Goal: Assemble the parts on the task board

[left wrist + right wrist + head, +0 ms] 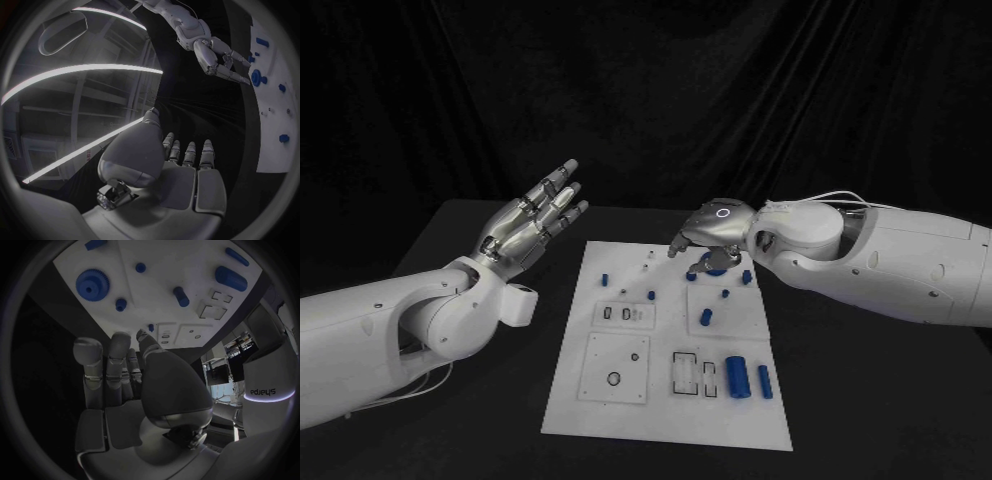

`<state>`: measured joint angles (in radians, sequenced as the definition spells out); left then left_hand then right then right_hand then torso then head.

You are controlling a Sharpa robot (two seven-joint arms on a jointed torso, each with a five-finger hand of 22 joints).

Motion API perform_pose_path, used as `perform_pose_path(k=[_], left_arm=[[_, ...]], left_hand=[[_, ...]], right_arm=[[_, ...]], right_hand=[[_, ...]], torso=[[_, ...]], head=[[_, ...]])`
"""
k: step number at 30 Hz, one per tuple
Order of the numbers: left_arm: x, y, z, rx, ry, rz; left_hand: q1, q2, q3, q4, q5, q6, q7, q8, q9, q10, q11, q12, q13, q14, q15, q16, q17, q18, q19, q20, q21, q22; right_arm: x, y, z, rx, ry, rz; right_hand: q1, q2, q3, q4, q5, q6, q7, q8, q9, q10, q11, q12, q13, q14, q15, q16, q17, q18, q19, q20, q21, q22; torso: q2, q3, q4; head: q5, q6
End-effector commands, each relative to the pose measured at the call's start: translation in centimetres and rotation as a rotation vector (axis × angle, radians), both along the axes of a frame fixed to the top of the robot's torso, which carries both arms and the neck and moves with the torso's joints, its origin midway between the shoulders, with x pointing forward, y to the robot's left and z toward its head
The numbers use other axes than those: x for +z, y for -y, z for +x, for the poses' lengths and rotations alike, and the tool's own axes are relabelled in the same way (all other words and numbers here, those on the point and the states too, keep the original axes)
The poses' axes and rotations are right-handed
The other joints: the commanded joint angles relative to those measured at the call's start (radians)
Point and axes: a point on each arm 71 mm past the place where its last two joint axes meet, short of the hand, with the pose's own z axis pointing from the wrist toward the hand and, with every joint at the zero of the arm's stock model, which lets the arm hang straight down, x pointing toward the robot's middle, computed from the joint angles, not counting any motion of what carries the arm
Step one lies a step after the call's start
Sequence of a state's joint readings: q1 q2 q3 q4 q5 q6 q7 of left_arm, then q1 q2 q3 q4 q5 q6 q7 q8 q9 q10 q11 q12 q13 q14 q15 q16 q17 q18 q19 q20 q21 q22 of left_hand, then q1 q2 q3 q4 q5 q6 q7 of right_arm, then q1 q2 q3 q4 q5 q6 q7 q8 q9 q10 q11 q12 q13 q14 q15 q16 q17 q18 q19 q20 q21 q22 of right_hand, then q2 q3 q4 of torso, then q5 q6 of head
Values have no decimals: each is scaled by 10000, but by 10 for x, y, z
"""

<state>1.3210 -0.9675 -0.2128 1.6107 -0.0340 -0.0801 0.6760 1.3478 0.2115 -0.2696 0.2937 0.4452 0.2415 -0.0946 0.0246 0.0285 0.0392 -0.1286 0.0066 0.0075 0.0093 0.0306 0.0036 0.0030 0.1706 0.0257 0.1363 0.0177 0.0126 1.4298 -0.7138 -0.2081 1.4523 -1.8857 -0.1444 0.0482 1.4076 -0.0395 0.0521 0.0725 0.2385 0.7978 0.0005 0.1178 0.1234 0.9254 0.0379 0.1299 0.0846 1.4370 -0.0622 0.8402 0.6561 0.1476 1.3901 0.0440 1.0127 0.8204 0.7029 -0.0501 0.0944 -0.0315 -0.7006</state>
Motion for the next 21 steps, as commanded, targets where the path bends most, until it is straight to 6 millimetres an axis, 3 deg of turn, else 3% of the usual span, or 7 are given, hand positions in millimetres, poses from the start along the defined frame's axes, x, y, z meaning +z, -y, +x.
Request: perform_pose_path(k=[1, 3, 8, 11, 17, 21], left_arm=[[6, 2, -1, -249, 563, -434], [6, 2, 0, -272, 554, -436], [6, 3, 1, -318, 530, -437], [6, 3, 1, -339, 522, -443], [5, 2, 1, -333, 520, -442], [5, 2, 1, -339, 513, -443]], left_hand=[[104, 19, 72, -16, 71, -42, 50, 46, 10, -62, 26, 6, 0, -1, 60, -2, 3, 69, 4, 94, 34, 2], [104, 19, 72, -16, 71, -42, 50, 46, 10, -62, 26, 6, 0, -1, 60, -2, 3, 69, 4, 94, 34, 2], [120, 42, 85, -15, 116, -71, 50, 42, 7, -90, 21, 0, -6, -14, 52, -8, -1, 69, -8, 96, 26, -4], [120, 42, 85, -15, 116, -71, 50, 42, 7, -90, 21, 0, -6, -14, 52, -8, -1, 69, -8, 96, 26, -4], [143, 63, 100, -16, 173, -92, 51, 40, 5, -100, 20, -1, -7, -18, 47, -9, -3, 71, -12, 96, 24, -6], [151, 71, 106, -16, 197, -108, 58, 38, 3, -107, 24, -2, -9, -17, 50, -9, -2, 72, -8, 99, 27, -4]], right_arm=[[-6, 3, 1, -115, -33, -280], [-10, 4, 2, -159, -74, -279], [-18, 8, 5, -304, -152, -291], [-24, 10, 8, -411, -194, -301], [-32, 14, 13, -558, -185, -266], [-36, 15, 16, -563, -143, -216]], right_hand=[[34, -53, 107, -55, 158, -12, -51, -54, 25, -65, -4, -53, 21, -115, 10, 93, 48, -178, -124, 11, 121, 142], [52, -51, 148, -76, 208, 11, -36, -51, 41, -48, 0, -55, 30, -130, 14, 143, 92, -179, -157, 18, 170, 206], [58, -57, 180, -91, 191, 42, -8, -44, 57, -41, 2, -62, 36, -162, 19, 148, 87, -188, -182, 24, 246, 311], [91, -55, 228, -121, 193, 76, 21, -37, 74, -52, 8, -78, 38, -189, 23, 163, 92, -186, -224, 31, 275, 354], [253, -79, 459, -279, 505, 165, 37, -40, 126, -97, 10, -149, 40, -310, 30, 152, 45, -176, -383, 46, 374, 515], [267, -79, 506, -295, 487, 199, 31, -32, 141, -68, 7, -142, 47, -357, 33, 81, -43, -166, -432, 50, 350, 493]], torso=[[0, 11, -11], [-4, 20, -31], [14, 19, 1], [5, -5, 7], [6, -9, 8], [12, -3, 9]], head=[[-85, -38], [-77, -55], [-79, -71], [-65, -87], [1, -113], [0, -140]])
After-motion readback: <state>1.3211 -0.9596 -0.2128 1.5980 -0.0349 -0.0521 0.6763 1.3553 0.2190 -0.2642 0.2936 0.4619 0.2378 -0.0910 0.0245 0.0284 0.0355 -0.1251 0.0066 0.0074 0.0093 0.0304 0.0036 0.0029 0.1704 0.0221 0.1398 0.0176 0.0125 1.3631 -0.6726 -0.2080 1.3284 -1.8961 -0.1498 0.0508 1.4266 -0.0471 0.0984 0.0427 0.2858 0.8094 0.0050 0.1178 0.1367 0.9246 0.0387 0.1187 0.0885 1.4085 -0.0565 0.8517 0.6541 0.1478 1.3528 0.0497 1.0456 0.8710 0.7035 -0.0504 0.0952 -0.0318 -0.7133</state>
